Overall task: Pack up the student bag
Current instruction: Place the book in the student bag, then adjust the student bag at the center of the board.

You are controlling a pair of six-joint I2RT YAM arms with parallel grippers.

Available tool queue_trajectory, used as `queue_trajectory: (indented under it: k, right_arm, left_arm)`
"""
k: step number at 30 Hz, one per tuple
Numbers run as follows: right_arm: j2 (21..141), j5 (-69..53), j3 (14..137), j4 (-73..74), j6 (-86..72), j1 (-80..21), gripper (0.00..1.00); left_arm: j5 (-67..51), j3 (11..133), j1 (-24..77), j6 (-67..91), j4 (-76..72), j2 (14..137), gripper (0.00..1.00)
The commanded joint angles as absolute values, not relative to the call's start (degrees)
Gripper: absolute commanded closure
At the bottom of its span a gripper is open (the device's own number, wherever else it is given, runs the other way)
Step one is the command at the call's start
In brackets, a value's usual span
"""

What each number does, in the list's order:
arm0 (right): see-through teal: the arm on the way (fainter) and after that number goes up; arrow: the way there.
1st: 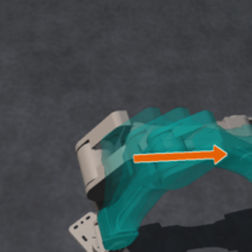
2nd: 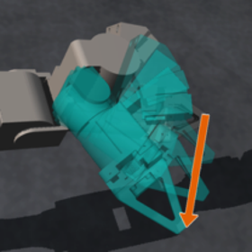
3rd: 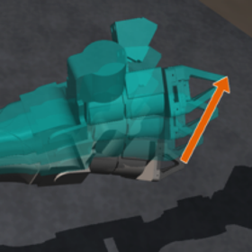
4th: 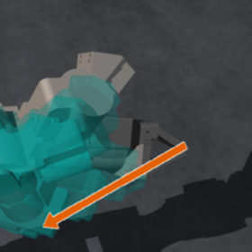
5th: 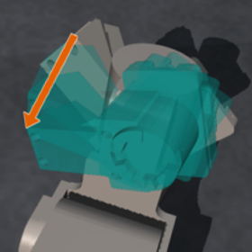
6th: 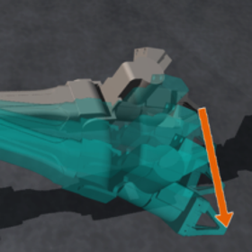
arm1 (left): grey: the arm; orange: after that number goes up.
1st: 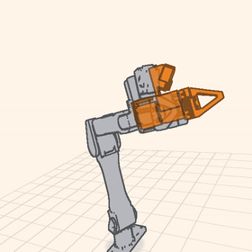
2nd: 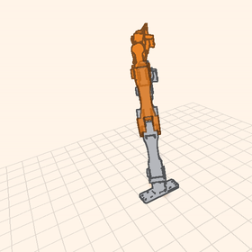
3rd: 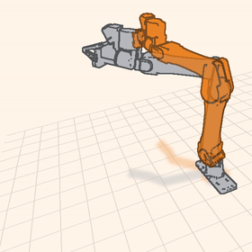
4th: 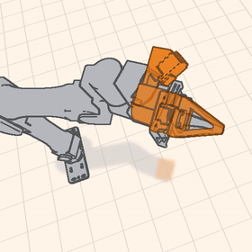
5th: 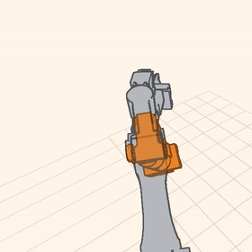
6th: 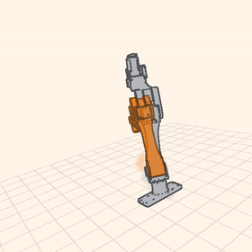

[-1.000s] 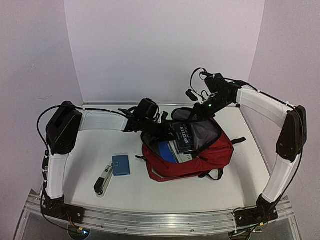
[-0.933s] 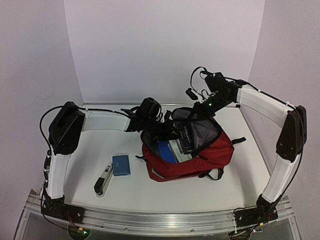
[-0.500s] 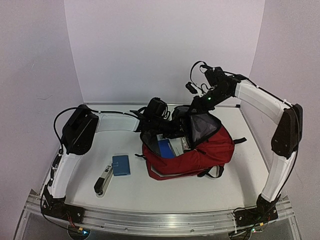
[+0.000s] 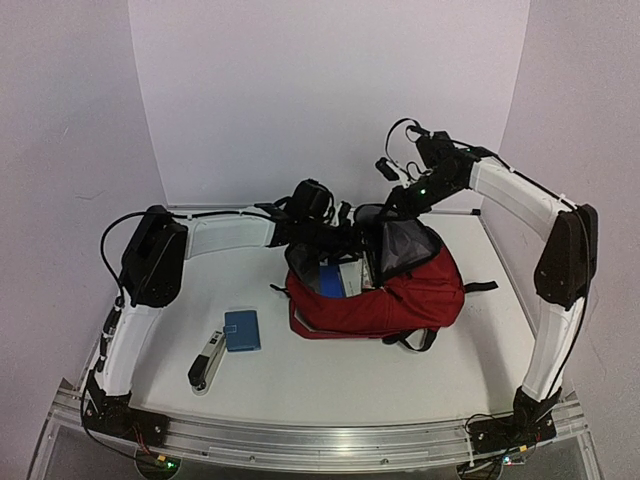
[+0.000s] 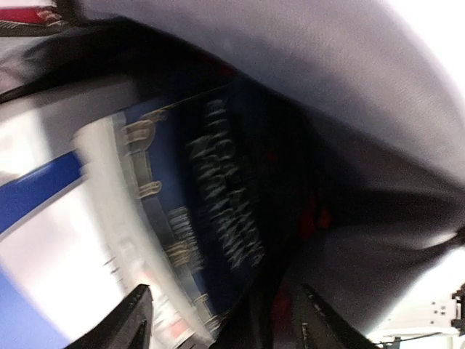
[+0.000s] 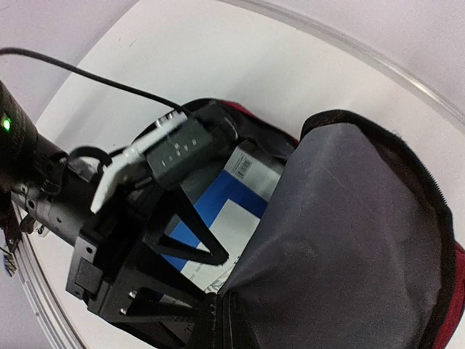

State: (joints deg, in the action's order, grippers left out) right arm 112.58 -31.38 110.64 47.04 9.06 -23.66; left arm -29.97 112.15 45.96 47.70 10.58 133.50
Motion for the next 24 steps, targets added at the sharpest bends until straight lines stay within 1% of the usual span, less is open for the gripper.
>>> queue_trajectory:
  k: [1,5,8,12,17,20,24]
  right_arm:
    - [107.09,-34.71,102.29,45.0,10.36,-25.62,1.0]
    - [103.73,-33.98,94.99,45.07,10.77,-27.3,1.0]
    - [102.26,-31.63,90.15,46.19,12.85,-27.34,1.0]
    - [101.5,-28.5,86.74,48.82,17.45,-24.0,1.0]
    - [104.47,-24.65,92.97,51.31,23.91,-19.28,1.0]
    - [106.98,-24.04,98.86,52.21,25.15,-19.15,1.0]
    - [109.97,-26.24,105.04,53.37,24.18,-19.68,1.0]
  left_arm:
    - [-25.06,103.66,44.34,43.88,16.52,119.54,0.28]
    - [-21.72,92.14,41.51,43.53,19.52,109.75,0.2]
    - [-20.48,85.98,39.24,42.21,22.73,105.32,0.19]
    - [-18.81,83.81,38.21,40.01,28.22,104.62,0.19]
    - [-20.36,84.34,38.14,40.14,28.18,107.5,0.2]
    - [-21.87,85.87,38.15,40.33,27.1,109.35,0.21]
    - [-23.94,87.43,38.23,40.33,26.04,112.07,0.23]
